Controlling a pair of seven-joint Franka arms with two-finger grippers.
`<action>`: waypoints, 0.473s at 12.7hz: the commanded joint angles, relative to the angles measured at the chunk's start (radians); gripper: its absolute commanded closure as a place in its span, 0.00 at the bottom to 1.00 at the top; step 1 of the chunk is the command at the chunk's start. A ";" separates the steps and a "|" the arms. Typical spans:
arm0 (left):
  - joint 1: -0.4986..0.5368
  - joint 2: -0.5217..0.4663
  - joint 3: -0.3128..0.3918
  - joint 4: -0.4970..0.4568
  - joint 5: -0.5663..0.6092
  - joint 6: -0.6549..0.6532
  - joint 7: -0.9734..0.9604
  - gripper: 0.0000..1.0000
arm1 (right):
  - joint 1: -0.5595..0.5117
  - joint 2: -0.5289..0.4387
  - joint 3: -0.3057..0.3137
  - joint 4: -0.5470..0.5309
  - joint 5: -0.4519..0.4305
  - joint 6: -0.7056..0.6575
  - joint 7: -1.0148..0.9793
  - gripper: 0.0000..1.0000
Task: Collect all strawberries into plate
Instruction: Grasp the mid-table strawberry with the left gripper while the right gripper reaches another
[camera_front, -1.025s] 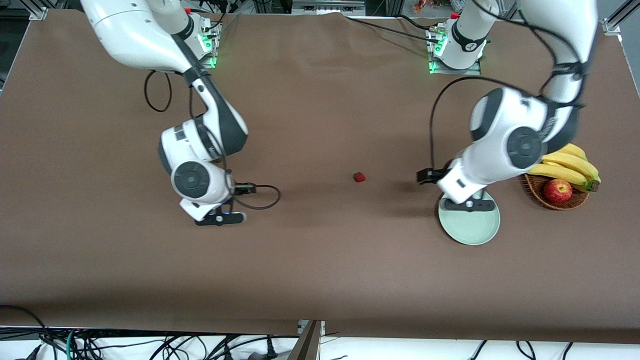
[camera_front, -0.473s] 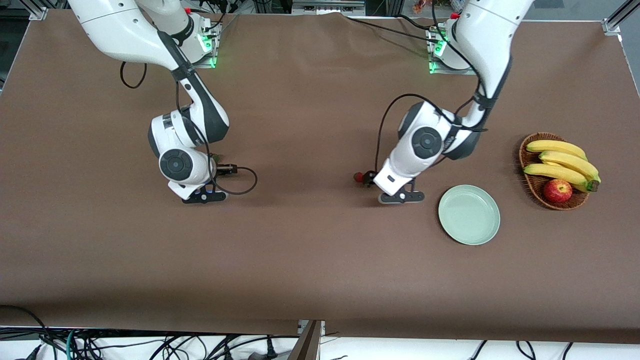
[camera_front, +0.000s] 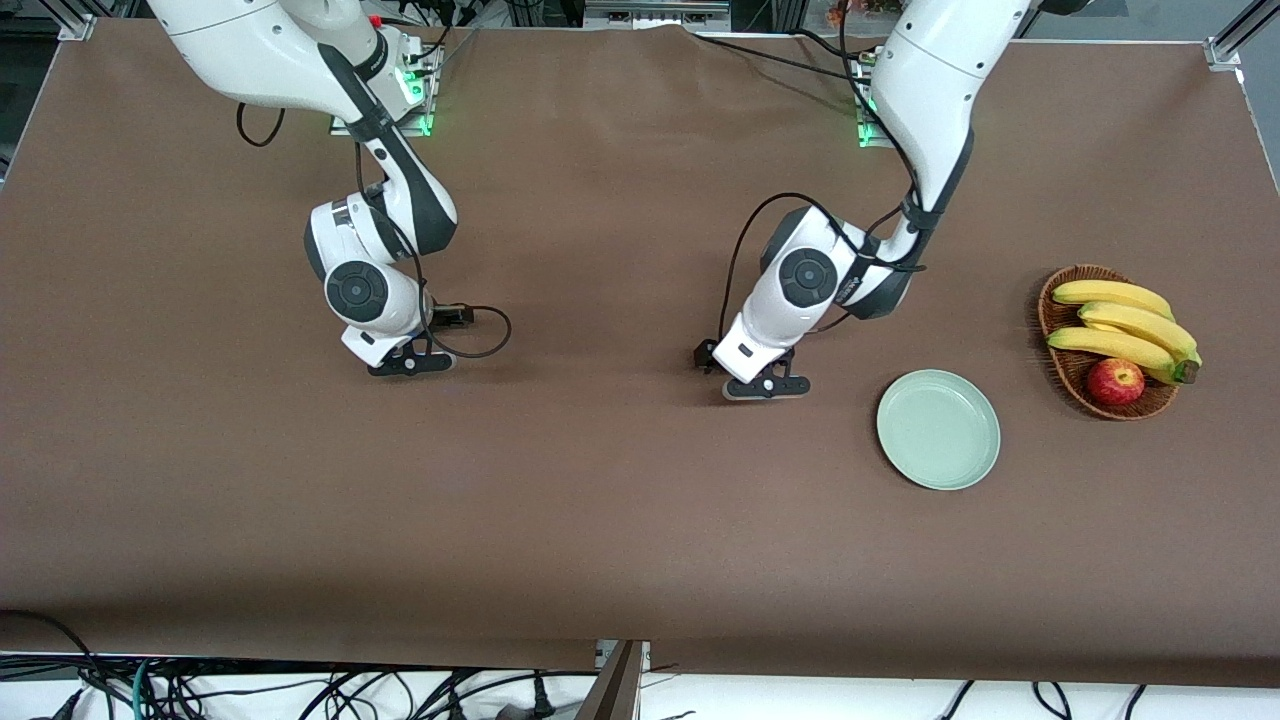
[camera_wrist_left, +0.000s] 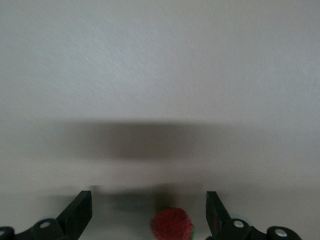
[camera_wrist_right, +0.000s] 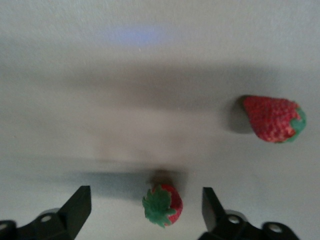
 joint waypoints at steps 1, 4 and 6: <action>-0.045 -0.002 0.019 -0.002 0.004 0.011 -0.048 0.00 | 0.003 -0.050 -0.008 -0.050 -0.009 0.017 -0.002 0.50; -0.063 -0.022 0.019 -0.033 0.013 0.007 -0.049 0.56 | 0.002 -0.050 -0.019 -0.052 -0.010 0.019 -0.007 0.79; -0.056 -0.023 0.020 -0.039 0.073 0.007 -0.048 0.83 | 0.002 -0.045 -0.022 -0.053 -0.010 0.031 -0.007 0.79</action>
